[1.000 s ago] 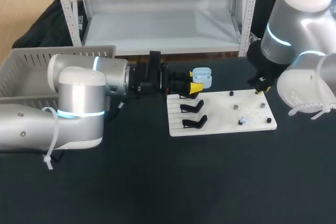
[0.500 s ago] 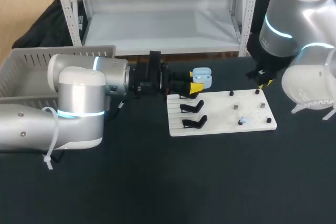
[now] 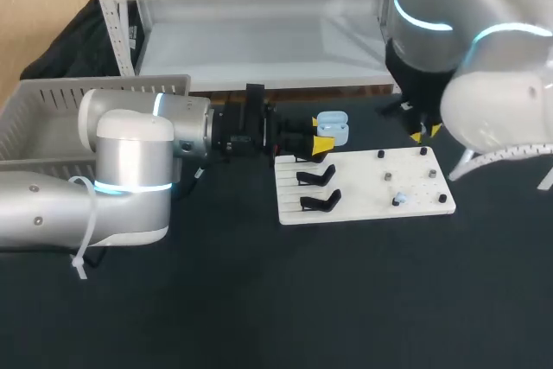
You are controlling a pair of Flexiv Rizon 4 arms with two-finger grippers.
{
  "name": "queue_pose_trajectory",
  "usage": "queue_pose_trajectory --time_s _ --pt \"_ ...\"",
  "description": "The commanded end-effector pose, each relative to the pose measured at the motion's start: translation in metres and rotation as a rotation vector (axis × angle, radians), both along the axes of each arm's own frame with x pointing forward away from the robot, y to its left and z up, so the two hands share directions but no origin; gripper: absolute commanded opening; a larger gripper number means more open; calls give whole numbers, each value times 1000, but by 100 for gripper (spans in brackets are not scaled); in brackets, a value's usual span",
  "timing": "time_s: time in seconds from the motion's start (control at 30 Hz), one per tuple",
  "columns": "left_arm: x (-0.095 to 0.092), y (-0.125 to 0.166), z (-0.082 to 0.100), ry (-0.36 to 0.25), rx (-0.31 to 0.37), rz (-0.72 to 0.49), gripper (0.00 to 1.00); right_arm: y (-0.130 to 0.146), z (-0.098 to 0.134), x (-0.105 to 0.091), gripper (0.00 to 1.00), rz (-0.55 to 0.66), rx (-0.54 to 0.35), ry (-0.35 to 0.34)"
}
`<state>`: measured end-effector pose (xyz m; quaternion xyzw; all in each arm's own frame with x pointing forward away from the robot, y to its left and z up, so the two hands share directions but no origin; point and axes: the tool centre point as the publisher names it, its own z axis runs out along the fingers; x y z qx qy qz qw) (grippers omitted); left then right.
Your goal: Pick up each earbud case from the left stands, insert the matching earbuds, close the lid, and place the case in the box.
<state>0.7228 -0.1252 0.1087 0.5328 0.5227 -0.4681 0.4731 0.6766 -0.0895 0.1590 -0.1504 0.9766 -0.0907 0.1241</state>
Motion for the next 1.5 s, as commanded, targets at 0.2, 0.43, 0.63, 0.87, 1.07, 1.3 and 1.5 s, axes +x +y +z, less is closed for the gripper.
queue_pose_trajectory --time_s 0.2,0.43,0.63,0.87,1.07,1.3,1.5 --pt "-3 0 0 -3 -1 9 0 42 30 -24 0 -34 -34 -11" --pt "-3 0 0 -3 -1 9 0 61 33 -28 0 16 -20 -45" --pt "-3 0 0 -3 -1 9 0 61 33 -28 0 16 -20 -45" --pt "-3 0 0 -3 -1 9 0 61 33 -28 0 16 -20 -45" --pt "-3 0 0 -3 -1 9 0 75 36 -12 0 -254 51 -33" --pt "-3 0 0 -3 -1 9 0 85 32 4 0 -432 64 -6" --pt "-3 0 0 -3 -1 9 0 91 26 18 0 -491 83 7"
